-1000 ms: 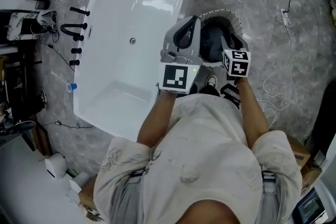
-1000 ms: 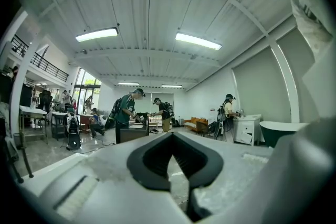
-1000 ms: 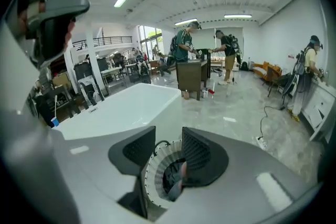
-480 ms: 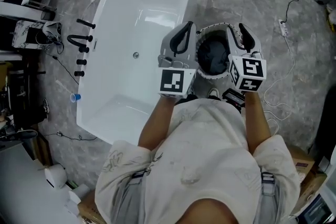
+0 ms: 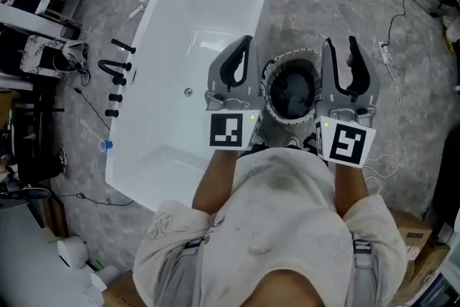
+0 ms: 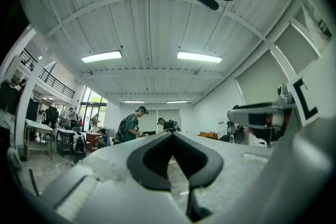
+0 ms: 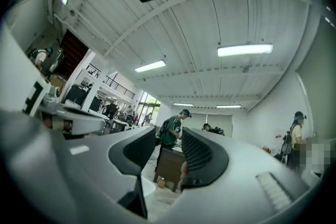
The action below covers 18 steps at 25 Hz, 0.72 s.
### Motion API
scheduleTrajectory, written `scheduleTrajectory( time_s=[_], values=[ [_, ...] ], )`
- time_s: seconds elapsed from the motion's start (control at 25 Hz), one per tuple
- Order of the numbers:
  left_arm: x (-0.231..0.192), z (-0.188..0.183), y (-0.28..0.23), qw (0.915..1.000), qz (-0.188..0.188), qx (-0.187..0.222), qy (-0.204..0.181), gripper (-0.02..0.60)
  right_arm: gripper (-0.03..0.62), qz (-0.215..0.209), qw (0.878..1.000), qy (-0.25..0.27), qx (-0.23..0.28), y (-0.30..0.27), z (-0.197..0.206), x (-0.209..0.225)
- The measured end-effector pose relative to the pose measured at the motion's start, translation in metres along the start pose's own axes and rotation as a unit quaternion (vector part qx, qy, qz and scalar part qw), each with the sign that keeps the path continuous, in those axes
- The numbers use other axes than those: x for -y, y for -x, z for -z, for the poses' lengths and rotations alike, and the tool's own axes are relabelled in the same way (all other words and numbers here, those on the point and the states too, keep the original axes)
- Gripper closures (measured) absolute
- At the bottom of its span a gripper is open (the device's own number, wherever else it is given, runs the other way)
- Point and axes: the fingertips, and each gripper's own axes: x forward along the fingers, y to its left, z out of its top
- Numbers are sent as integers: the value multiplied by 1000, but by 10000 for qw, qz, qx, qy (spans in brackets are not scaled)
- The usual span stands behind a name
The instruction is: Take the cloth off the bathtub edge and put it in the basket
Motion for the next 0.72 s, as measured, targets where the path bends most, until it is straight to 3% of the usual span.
scheduleTrajectory(
  time_s=[0.12, 0.44, 0.56, 0.64, 0.72],
  values=[
    [-5, -16, 3, 9998, -36, 168, -104, 581, 431, 3, 9997, 235, 70, 2, -8, -7],
    [2, -29, 7, 9993, 34, 279, -229, 581, 444, 83, 9997, 246, 16, 7, -8, -5],
    [9, -32, 8, 9991, 71, 299, -301, 581, 478, 132, 9997, 215, 14, 11, -8, -1],
    [14, -33, 7, 9989, 111, 309, -336, 581, 554, 172, 9997, 196, 1, 12, -7, 4],
    [19, -35, 5, 9985, 151, 358, -384, 581, 573, 169, 9996, 230, 23, 13, -8, 6]
  ],
)
